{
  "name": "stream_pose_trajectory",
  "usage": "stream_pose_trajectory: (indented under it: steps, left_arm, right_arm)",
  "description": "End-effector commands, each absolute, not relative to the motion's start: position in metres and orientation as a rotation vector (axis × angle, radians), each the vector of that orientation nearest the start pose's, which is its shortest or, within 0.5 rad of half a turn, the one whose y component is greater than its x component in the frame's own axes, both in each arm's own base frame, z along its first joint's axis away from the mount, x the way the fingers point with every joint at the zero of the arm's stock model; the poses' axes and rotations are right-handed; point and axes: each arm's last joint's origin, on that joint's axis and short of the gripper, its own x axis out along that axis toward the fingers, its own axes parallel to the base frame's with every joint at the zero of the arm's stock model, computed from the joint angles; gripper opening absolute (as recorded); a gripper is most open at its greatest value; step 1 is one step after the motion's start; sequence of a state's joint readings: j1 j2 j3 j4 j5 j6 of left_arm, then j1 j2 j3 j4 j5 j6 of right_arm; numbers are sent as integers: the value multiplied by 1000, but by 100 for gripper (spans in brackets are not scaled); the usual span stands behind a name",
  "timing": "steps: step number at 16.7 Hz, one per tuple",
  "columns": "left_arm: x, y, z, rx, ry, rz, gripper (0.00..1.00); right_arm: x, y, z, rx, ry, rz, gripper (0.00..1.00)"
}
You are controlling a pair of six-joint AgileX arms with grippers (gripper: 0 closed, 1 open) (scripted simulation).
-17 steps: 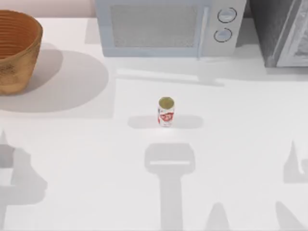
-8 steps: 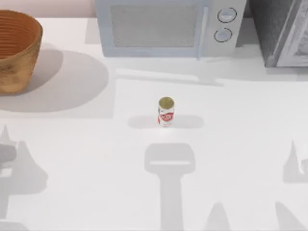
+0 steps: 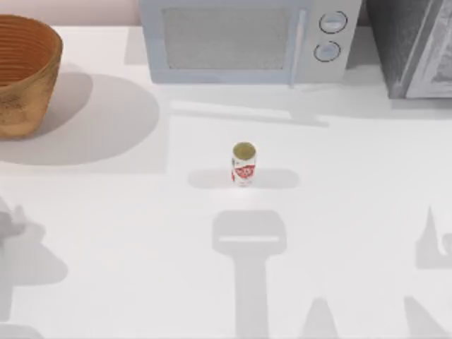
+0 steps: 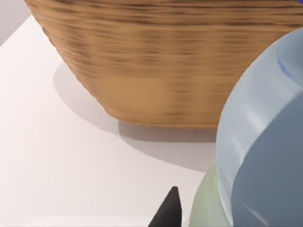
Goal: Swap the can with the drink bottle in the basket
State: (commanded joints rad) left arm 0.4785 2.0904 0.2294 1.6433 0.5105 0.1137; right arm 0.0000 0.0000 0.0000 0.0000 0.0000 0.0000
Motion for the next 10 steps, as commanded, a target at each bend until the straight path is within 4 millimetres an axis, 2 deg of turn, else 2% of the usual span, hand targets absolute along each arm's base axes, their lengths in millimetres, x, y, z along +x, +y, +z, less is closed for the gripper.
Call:
stream_pose_trajectory:
  steps: [3,10]
  left_arm:
    - [216,96,56,-1,185,-20,2]
    - [216,96,56,-1,185,-20,0]
  right_arm:
    - [106,-1,160,0,0,0,100]
    - [106,-1,160,0,0,0,100]
